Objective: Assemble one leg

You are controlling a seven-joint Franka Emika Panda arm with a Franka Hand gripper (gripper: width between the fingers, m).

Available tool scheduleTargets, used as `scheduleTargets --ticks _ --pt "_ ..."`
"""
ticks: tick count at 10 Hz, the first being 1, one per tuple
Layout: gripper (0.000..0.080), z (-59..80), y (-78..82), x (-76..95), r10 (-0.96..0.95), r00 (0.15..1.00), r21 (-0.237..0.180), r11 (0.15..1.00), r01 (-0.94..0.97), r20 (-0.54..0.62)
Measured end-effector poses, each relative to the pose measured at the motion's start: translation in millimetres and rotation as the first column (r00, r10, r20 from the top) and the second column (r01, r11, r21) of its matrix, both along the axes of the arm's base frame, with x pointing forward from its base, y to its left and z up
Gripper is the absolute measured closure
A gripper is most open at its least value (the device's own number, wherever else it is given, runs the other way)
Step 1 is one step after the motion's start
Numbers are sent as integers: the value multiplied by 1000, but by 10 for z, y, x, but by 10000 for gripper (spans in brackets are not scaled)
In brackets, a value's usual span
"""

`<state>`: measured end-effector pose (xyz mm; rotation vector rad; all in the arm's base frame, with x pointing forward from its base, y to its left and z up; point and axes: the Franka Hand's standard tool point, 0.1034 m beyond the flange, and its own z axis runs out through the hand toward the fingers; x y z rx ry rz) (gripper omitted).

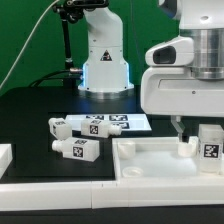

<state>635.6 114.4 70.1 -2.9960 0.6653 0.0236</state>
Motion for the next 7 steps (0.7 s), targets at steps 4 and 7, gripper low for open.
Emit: scheduleTargets --ticks 4,7 --pt "515 0 -8 3 -243 970 1 970 243 -18" --pt "515 -12 -38 17 -569 821 9 822 570 -52"
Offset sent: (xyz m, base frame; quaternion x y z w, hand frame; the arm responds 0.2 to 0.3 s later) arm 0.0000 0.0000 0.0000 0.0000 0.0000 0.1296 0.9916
